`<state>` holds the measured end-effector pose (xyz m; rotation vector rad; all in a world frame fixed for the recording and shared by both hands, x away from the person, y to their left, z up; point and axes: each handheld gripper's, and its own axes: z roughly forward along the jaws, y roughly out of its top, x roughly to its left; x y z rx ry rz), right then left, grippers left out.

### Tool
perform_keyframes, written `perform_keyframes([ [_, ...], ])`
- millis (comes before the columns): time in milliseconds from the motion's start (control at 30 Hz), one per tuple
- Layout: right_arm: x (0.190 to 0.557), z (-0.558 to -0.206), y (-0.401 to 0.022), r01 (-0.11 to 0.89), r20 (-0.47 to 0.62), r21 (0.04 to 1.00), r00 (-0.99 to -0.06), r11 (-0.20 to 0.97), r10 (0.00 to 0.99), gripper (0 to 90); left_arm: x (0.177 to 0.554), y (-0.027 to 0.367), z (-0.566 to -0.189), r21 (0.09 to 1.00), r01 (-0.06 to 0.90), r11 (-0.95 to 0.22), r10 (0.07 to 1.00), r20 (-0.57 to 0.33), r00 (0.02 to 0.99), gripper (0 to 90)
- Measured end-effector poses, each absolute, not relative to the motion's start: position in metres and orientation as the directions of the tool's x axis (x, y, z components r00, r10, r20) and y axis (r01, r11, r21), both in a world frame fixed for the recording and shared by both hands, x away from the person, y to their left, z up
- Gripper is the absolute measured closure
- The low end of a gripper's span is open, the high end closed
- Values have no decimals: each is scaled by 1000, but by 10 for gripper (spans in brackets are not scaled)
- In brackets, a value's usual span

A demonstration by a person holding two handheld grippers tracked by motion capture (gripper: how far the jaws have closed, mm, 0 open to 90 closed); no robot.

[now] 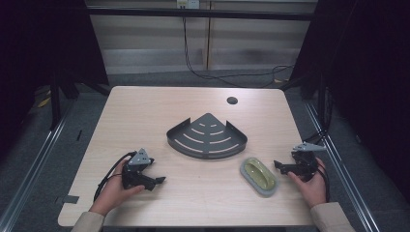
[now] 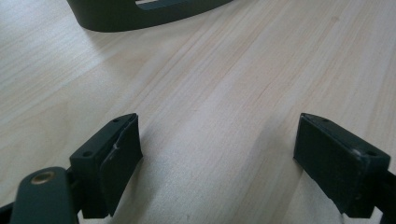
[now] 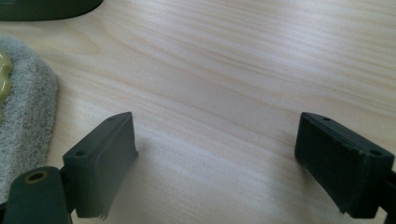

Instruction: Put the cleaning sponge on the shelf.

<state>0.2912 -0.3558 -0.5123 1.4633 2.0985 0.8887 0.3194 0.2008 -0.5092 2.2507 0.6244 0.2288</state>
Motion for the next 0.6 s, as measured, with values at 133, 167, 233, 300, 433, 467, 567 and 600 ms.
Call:
perform_keyframes([
  [133,291,-512,-356,661,14,712,-351,237,936,121,319,201,-509,729,364,-580,503,-31,863,143],
  [167,291,-512,-356,659,15,714,-352,237,936,122,319,201,-509,727,365,-581,504,-32,863,143],
  [233,291,-512,-356,660,16,713,-351,236,936,124,319,201,-509,728,365,-580,504,-32,863,144],
  [300,292,-510,-355,678,22,698,-344,232,939,136,319,201,-509,727,365,-581,504,-31,863,143],
  [433,295,-503,-356,716,18,649,-354,258,935,189,319,201,-509,728,365,-580,504,-32,863,143],
  [467,298,-500,-358,737,39,625,-359,258,932,196,319,201,-509,727,366,-581,504,-31,863,144],
  [567,300,-497,-359,760,53,596,-360,259,932,200,319,201,-509,727,365,-581,504,-31,863,143],
  [600,302,-493,-360,773,62,575,-369,269,927,205,319,201,-509,727,365,-581,504,-31,863,143],
])
